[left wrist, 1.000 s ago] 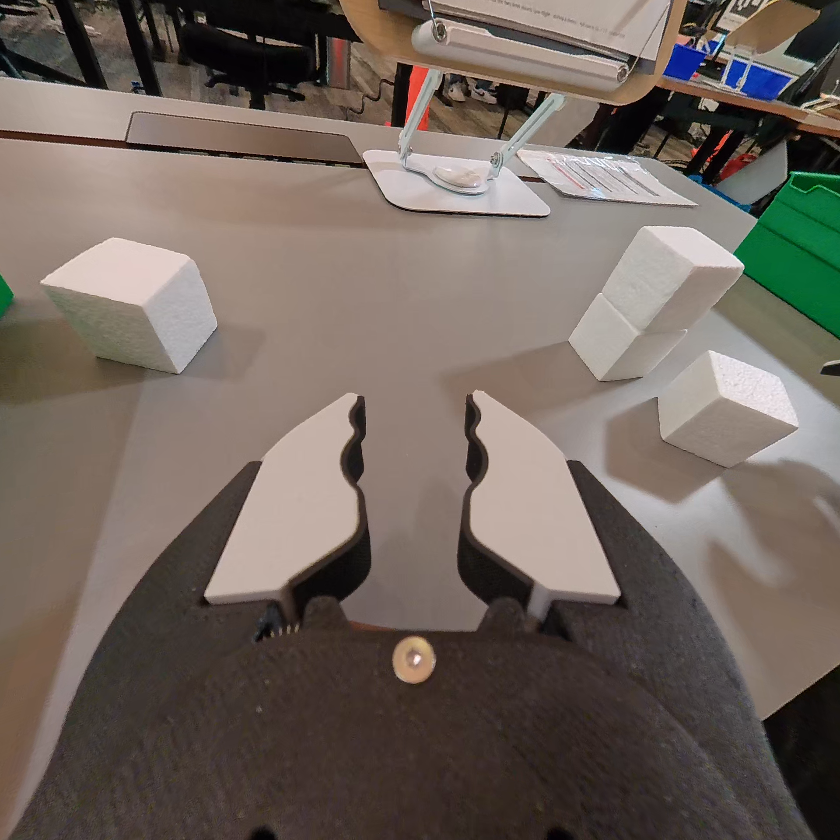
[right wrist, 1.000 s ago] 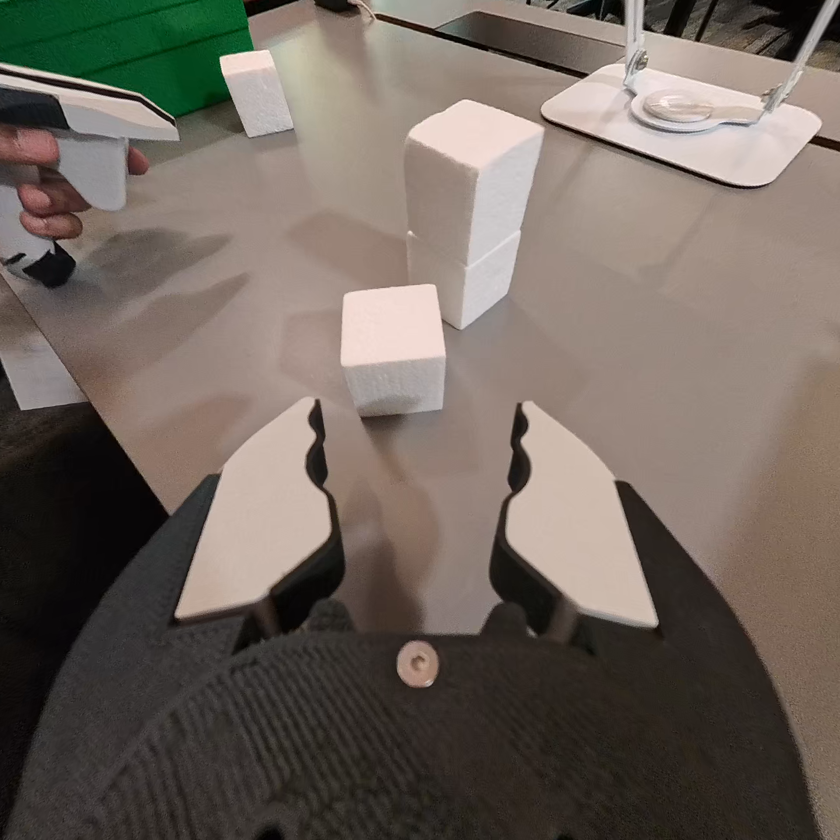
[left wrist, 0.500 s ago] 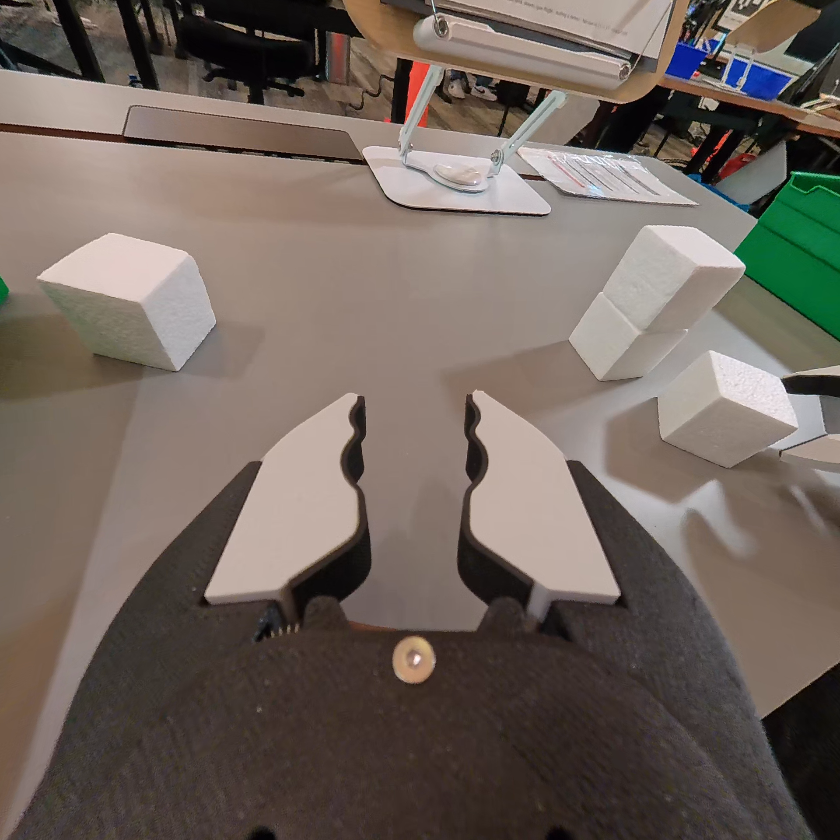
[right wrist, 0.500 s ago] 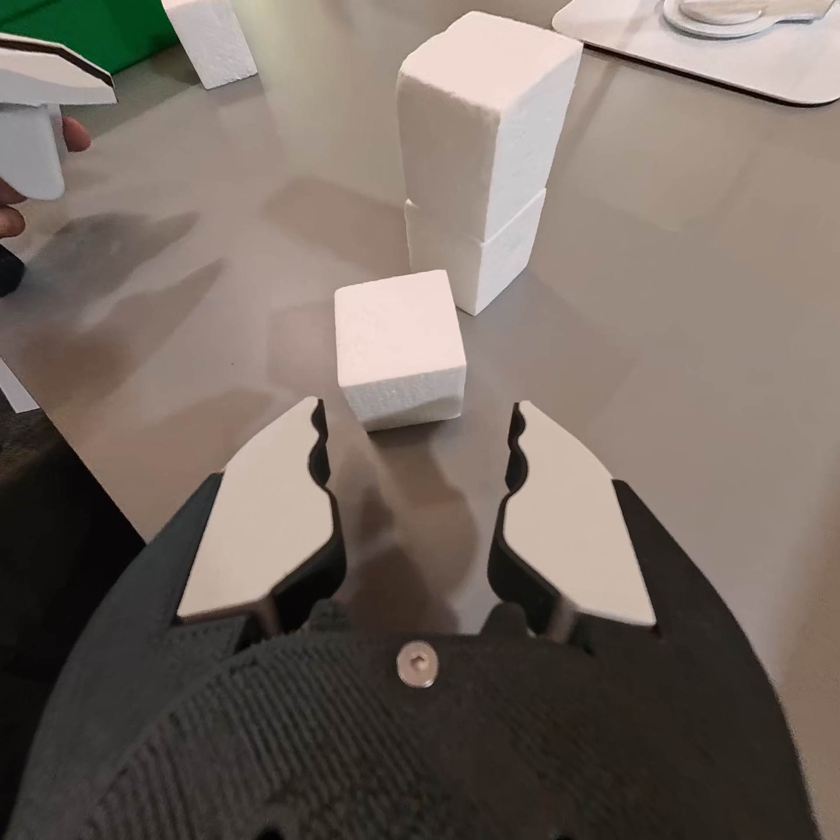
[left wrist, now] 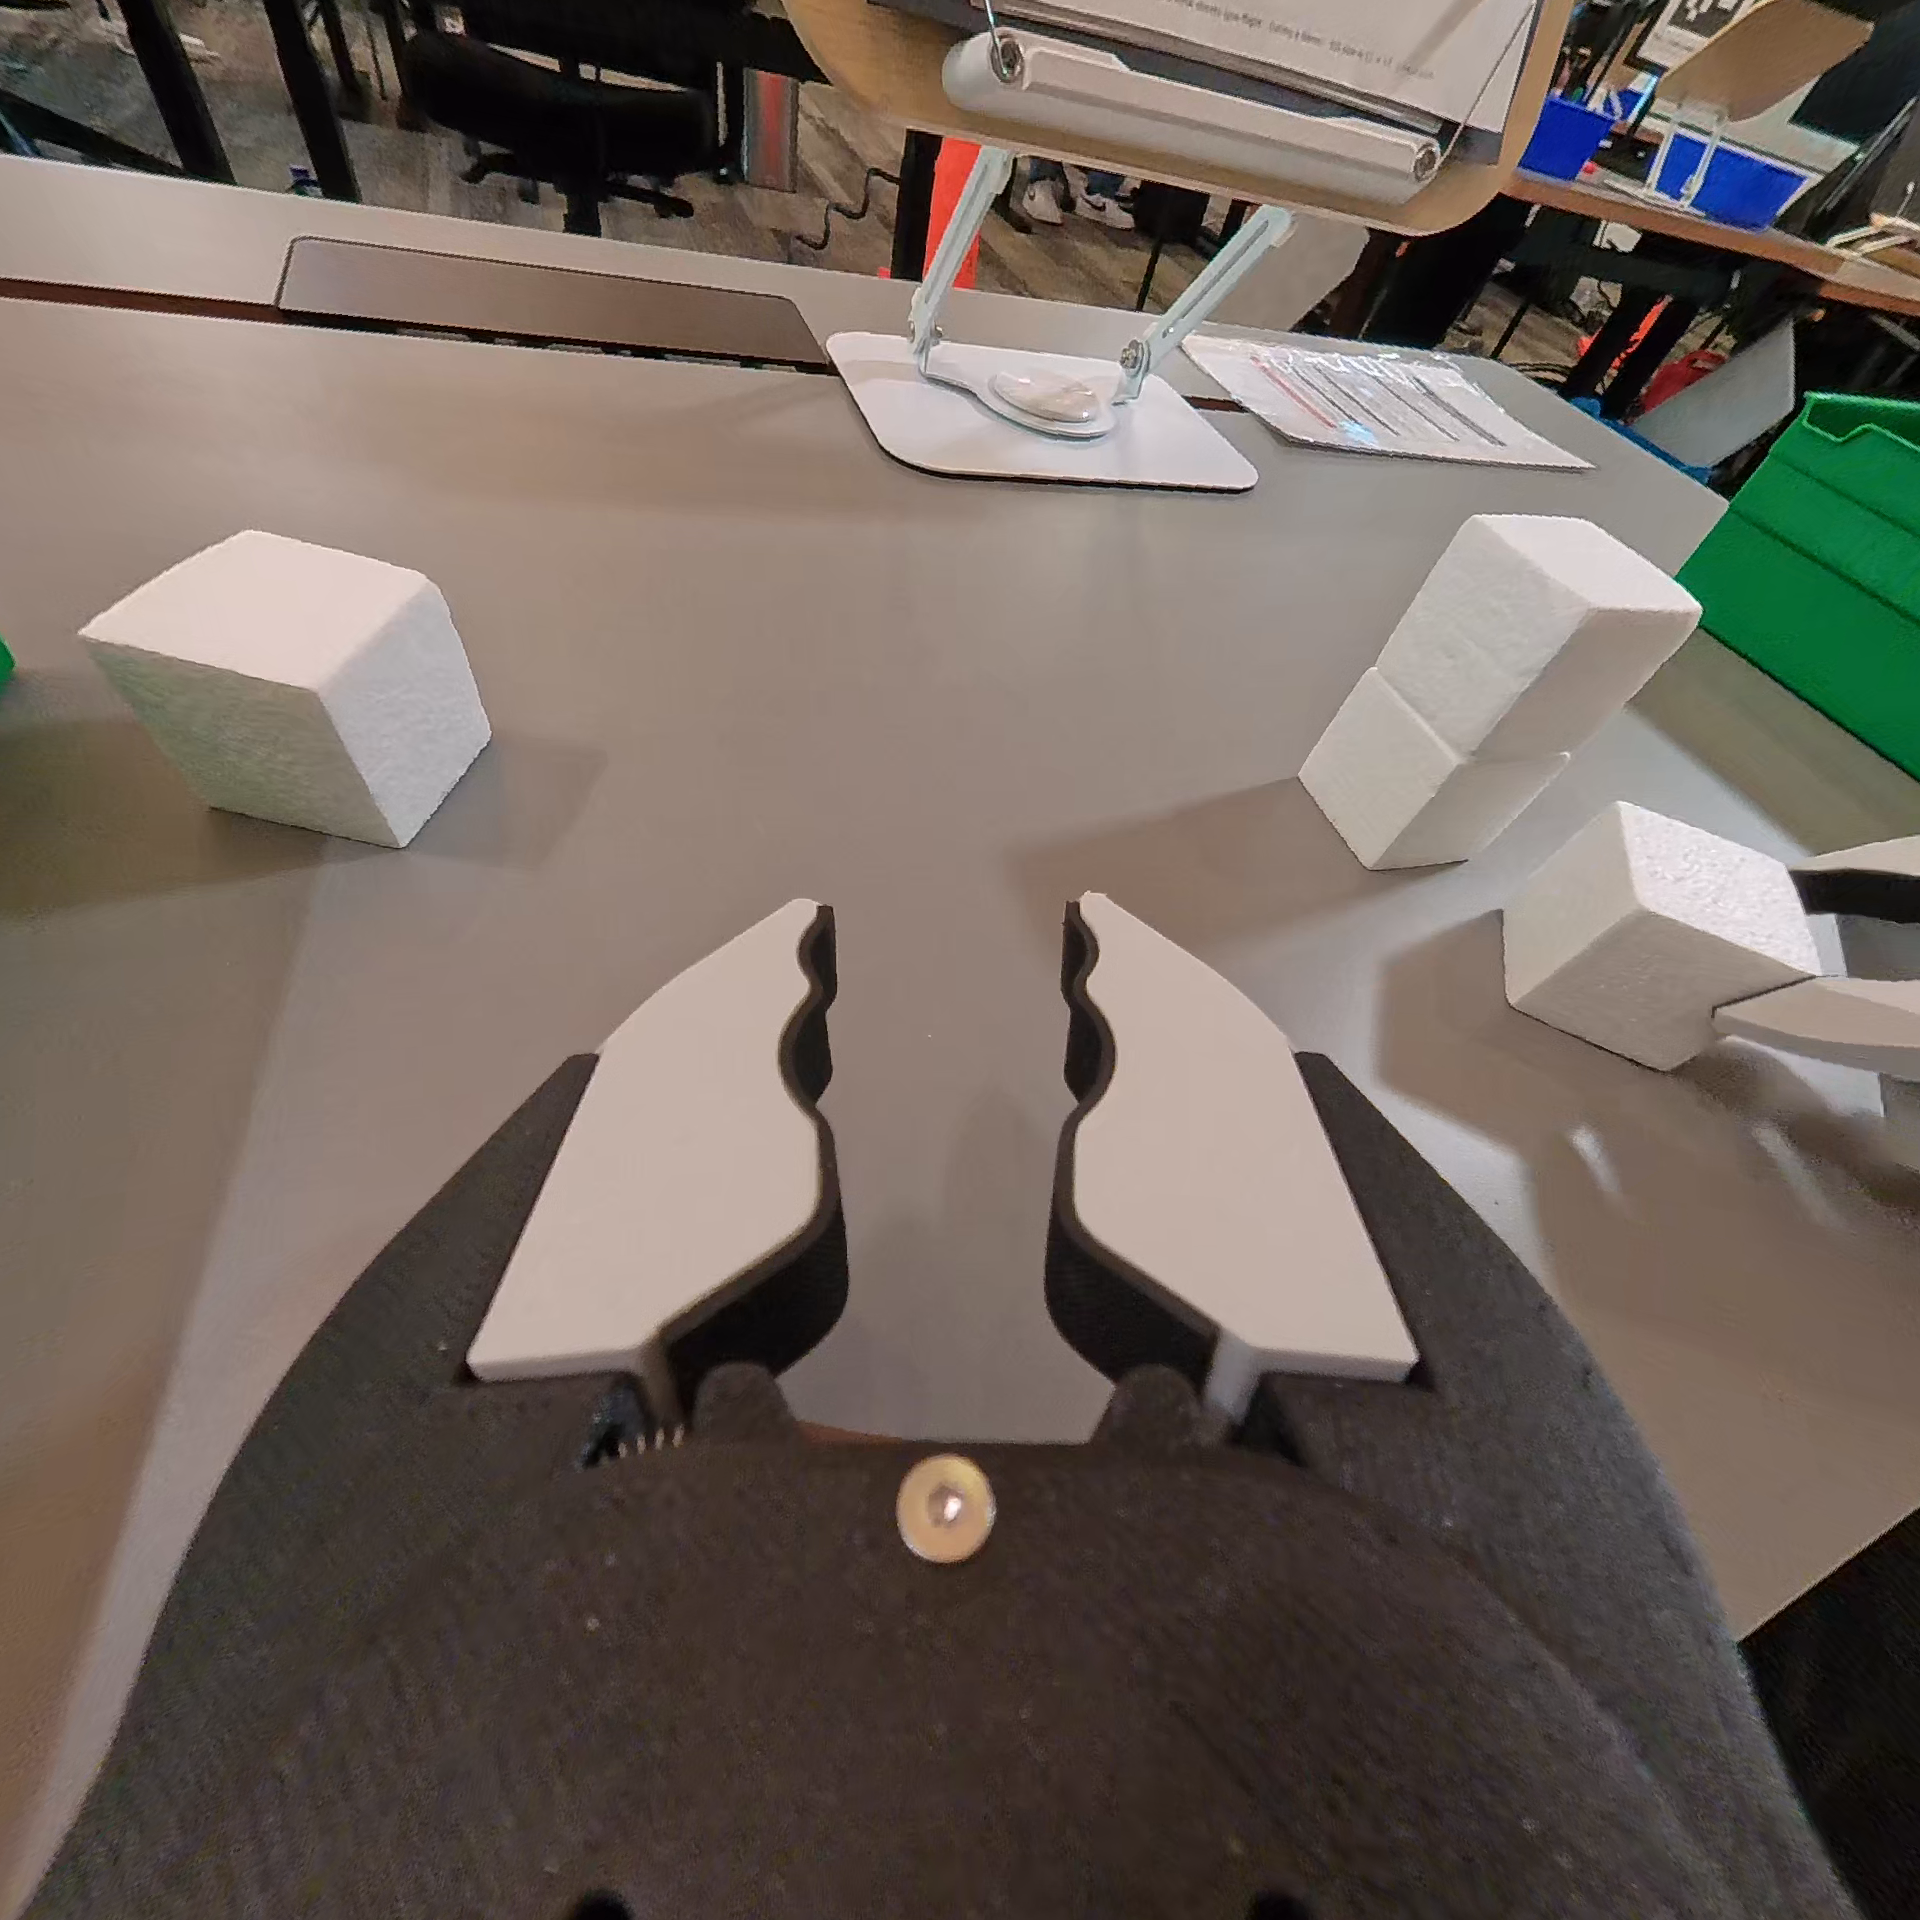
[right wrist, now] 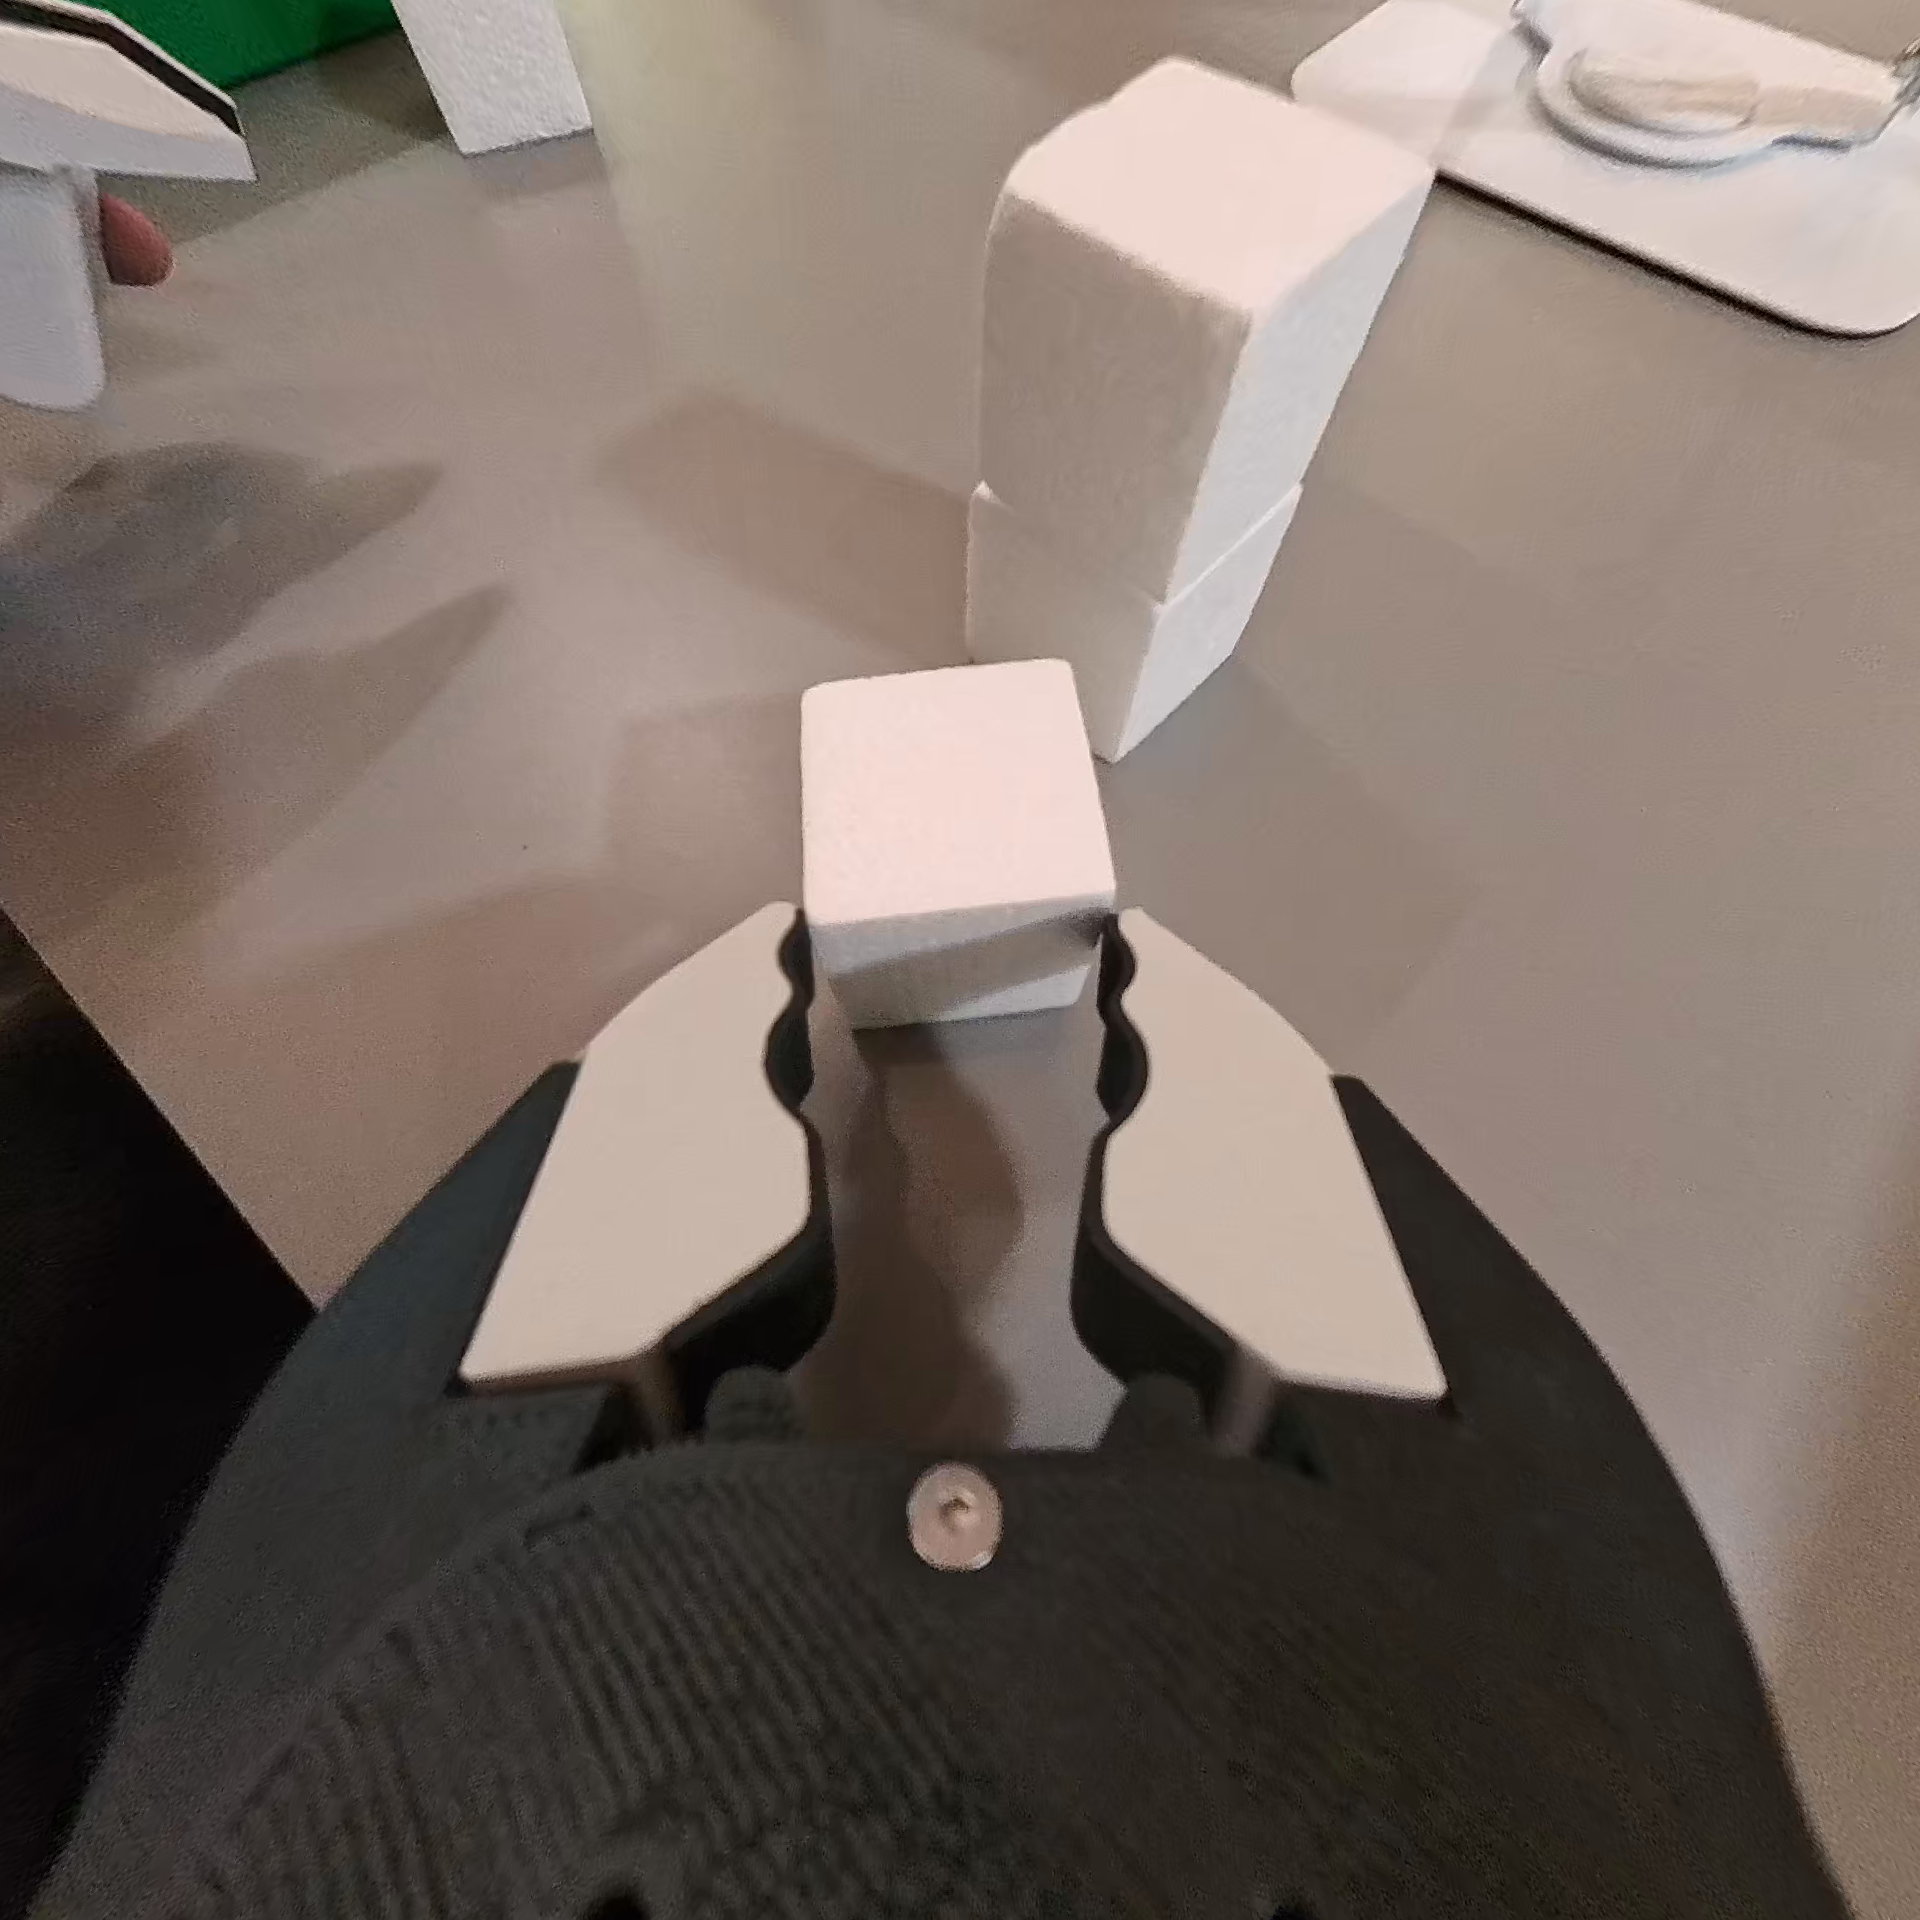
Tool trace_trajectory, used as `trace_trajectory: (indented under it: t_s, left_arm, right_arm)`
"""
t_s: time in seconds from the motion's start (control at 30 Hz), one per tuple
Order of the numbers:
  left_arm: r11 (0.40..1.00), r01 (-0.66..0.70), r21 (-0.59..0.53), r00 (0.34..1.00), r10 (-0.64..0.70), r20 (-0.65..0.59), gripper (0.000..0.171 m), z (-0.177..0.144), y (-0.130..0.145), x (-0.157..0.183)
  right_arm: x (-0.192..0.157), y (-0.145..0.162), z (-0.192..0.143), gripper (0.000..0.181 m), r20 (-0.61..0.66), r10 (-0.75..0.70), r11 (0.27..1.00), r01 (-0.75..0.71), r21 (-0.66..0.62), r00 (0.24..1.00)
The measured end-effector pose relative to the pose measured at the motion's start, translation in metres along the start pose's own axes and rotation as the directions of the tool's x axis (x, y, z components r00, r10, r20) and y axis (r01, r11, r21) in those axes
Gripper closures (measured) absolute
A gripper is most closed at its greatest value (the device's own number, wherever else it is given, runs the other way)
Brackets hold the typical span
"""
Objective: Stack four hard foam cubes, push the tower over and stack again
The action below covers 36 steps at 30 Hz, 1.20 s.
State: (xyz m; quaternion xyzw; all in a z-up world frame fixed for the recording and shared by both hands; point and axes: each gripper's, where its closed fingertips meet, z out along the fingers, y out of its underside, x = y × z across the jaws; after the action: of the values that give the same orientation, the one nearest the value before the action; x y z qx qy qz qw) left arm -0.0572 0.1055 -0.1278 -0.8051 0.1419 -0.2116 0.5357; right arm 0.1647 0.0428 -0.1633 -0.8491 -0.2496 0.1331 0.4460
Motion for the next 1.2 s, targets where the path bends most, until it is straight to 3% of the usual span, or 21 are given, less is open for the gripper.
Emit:
trace_trajectory:
  t_s: [0.17,0.33,0.43,0.73,0.87,1.2]
  left_arm:
    - [1.0,0.002,0.0,1.0,-0.002,0.0,0.129,0.0,0.0,0.0]
    - [1.0,0.005,0.003,1.0,-0.005,-0.002,0.129,-0.001,0.0,0.0]
    - [1.0,0.017,-0.001,1.0,-0.017,-0.006,0.129,-0.001,0.001,0.0]
    - [0.999,0.028,-0.018,0.999,-0.028,-0.025,0.129,0.0,0.003,0.001]
    - [0.999,0.05,-0.014,0.998,-0.05,-0.034,0.129,0.0,0.003,0.0]
    - [1.0,-0.003,-0.019,0.999,0.003,-0.036,0.129,-0.013,0.007,0.003]
  right_arm:
    - [0.004,-0.015,-0.013,0.128,0.012,-0.037,0.996,0.036,0.08,0.999]
    - [0.013,-0.07,-0.057,0.128,0.087,-0.106,0.937,0.071,0.342,0.99]
    - [0.029,-0.1,-0.076,0.129,0.123,-0.194,0.899,0.126,0.42,0.973]
    - [0.04,-0.139,-0.032,0.129,0.405,-0.416,0.898,0.299,0.323,0.814]
    - [0.042,-0.139,-0.007,0.129,0.427,-0.482,0.876,0.417,0.241,0.765]
    - [0.047,-0.139,0.003,0.129,0.528,-0.421,0.907,0.36,0.219,0.738]
